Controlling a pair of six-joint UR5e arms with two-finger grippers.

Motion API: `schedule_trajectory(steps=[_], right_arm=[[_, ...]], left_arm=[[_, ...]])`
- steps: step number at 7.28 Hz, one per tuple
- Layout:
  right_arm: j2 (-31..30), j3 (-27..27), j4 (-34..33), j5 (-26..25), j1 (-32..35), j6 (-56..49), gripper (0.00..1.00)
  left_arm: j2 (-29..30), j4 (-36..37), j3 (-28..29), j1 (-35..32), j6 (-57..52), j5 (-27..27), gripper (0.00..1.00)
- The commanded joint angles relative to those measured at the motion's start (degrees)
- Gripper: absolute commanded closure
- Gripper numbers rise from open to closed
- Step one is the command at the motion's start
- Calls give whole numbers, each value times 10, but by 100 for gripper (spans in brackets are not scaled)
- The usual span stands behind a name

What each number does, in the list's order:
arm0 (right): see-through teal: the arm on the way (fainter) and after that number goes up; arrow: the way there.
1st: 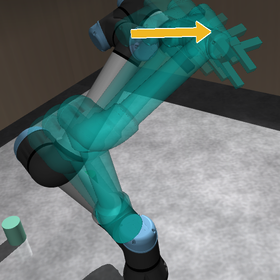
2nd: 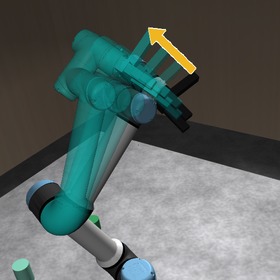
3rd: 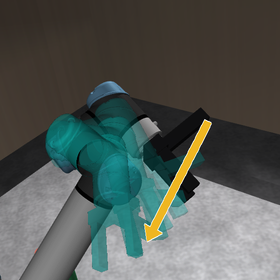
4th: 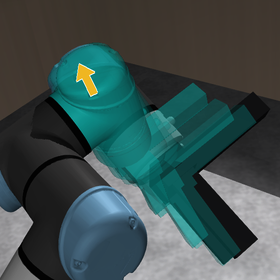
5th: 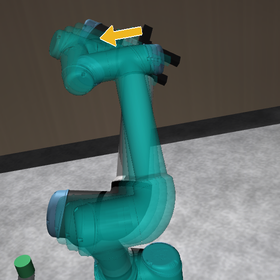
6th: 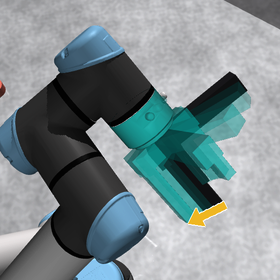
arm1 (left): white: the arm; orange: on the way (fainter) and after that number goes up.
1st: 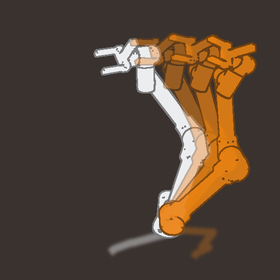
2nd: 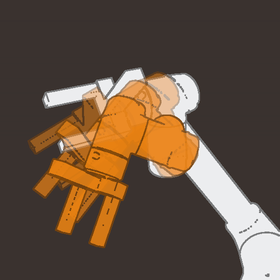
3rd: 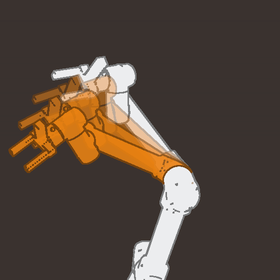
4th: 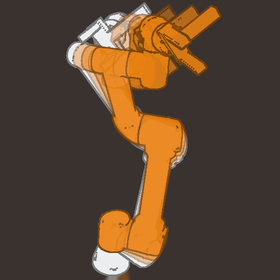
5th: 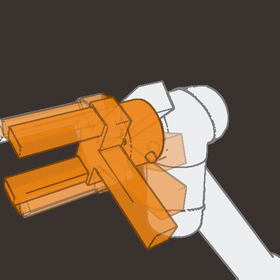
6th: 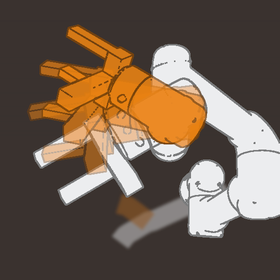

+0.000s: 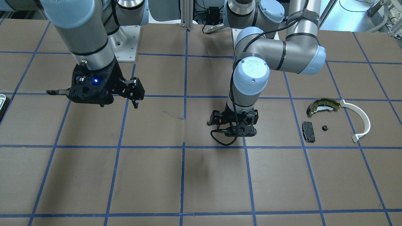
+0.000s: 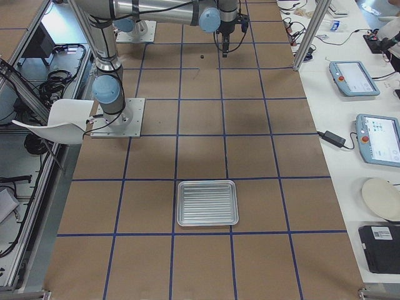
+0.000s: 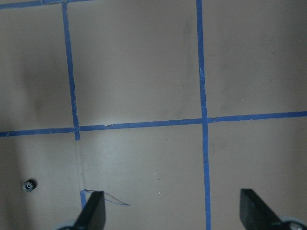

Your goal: Place bearing gear from tray to pile

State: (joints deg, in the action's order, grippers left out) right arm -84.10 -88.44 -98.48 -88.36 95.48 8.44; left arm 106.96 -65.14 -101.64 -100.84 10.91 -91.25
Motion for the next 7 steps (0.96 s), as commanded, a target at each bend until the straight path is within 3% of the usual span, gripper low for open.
schedule_trajectory(steps=[1, 2, 3, 4, 6, 7], right_arm=[[-18, 16, 37, 1, -38, -88, 0], [-36, 19, 63, -1, -51, -90, 0], [-64, 22, 132, -19, -48, -85, 0], [-65, 28, 145, -36, -47, -86, 0], [-50, 7, 148, -35, -49, -87, 0], [-51, 5, 105, -34, -56, -94, 0]], left_arm=[[14, 34, -38, -29, 15, 1, 0], [18, 92, -77, -29, 13, 1, 0], [19, 144, -112, -24, 9, 5, 0], [23, 153, -122, -24, 13, 5, 0], [31, 154, -123, -24, 17, 39, 0], [33, 154, -123, -24, 16, 40, 0]])
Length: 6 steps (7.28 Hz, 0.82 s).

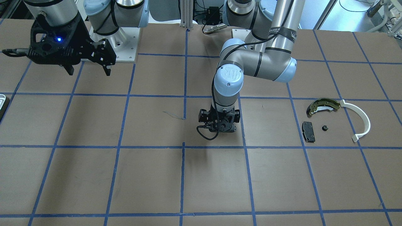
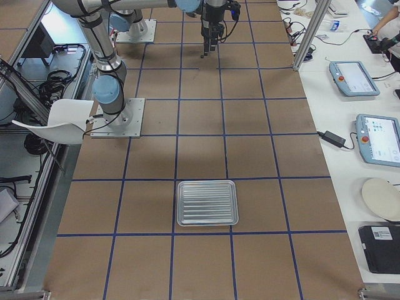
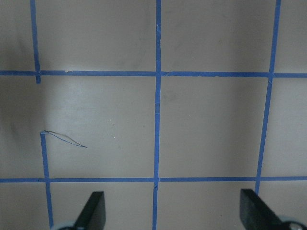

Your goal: Place bearing gear from tray to pile

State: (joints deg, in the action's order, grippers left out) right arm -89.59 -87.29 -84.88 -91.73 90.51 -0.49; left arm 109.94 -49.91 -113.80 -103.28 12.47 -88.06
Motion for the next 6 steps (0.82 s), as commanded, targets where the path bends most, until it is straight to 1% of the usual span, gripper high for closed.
schedule_trajectory(steps=[1, 2, 3, 4, 5, 6], right_arm=[[-12, -7, -71, 1, -4, -7, 0], [-17, -12, -65, -4, -8, -5, 0], [-14, -13, -63, -2, -4, -5, 0], [-19, -7, -41, -3, -2, -5, 0], [-17, -5, -21, 1, -2, 0, 0], [-10, -4, -21, 21, 0, 1, 0]], left_arm=[[7, 3, -2, -1, 2, 9, 0], [7, 2, -5, -2, 2, 10, 5], [10, 2, -9, -2, 2, 10, 12], [11, 2, -11, -2, 2, 13, 17], [12, 2, -11, -2, 2, 17, 19], [12, 2, -11, -2, 3, 18, 20]])
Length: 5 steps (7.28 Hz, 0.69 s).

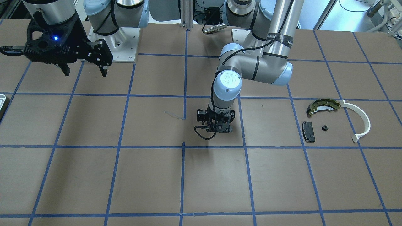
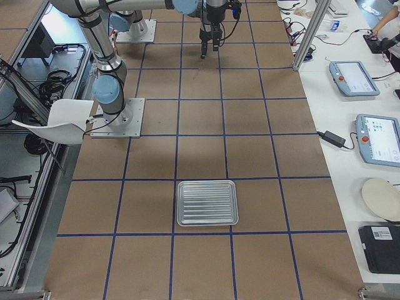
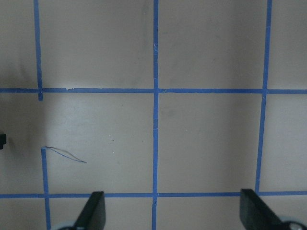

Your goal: Place bearing gear from tray to pile

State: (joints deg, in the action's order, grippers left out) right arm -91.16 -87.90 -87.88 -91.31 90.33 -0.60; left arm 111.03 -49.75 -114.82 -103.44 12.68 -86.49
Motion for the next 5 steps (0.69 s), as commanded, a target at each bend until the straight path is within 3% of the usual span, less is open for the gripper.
schedule_trajectory(steps=[1, 2, 3, 4, 5], right_arm=[[4, 2, 10, 36, 2, 1, 0], [5, 1, 8, 32, 2, 1, 0], [6, -4, 7, 33, 2, 2, 0], [5, -5, 8, 31, 2, 0, 0], [5, -5, 8, 34, 2, -1, 0]], left_arm=[[1, -1, 0, -2, 1, 2, 24], [1, -1, -2, -5, 2, 3, 33], [1, -2, -2, -4, 3, 11, 56], [0, -2, -2, -4, 5, 12, 90], [-4, -4, 1, -3, 5, 12, 100]])
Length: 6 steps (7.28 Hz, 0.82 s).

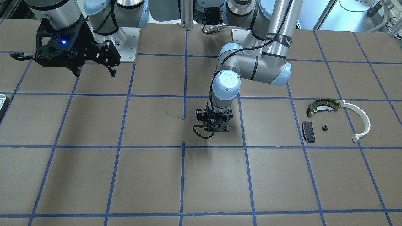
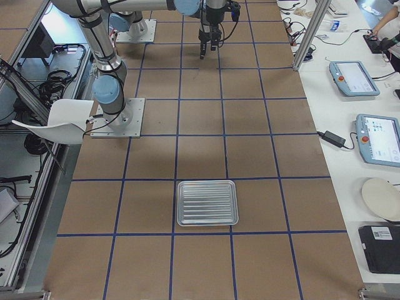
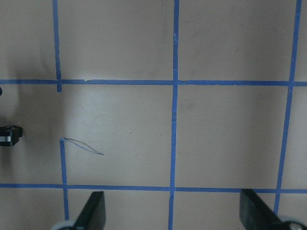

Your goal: Place bearing gear from tray to pile

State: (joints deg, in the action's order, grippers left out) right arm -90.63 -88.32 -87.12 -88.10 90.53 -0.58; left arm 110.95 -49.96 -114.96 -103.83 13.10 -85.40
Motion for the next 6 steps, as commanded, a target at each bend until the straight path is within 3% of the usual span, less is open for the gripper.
schedule_trajectory(steps=[1, 3, 5, 6], right_arm=[[-1, -2, 0, 4, 0, -1, 0], [-2, -1, -1, -3, -3, -5, 0], [-2, -2, -1, -1, -3, -5, 0], [-2, -2, -1, 1, -3, -5, 0]], left_arm=[[-10, -7, 8, 8, -1, -2, 100], [-27, -64, 47, 51, -27, -11, 100], [-45, -213, 141, 123, -181, -71, 100], [-56, -225, 152, 161, -192, -72, 100]])
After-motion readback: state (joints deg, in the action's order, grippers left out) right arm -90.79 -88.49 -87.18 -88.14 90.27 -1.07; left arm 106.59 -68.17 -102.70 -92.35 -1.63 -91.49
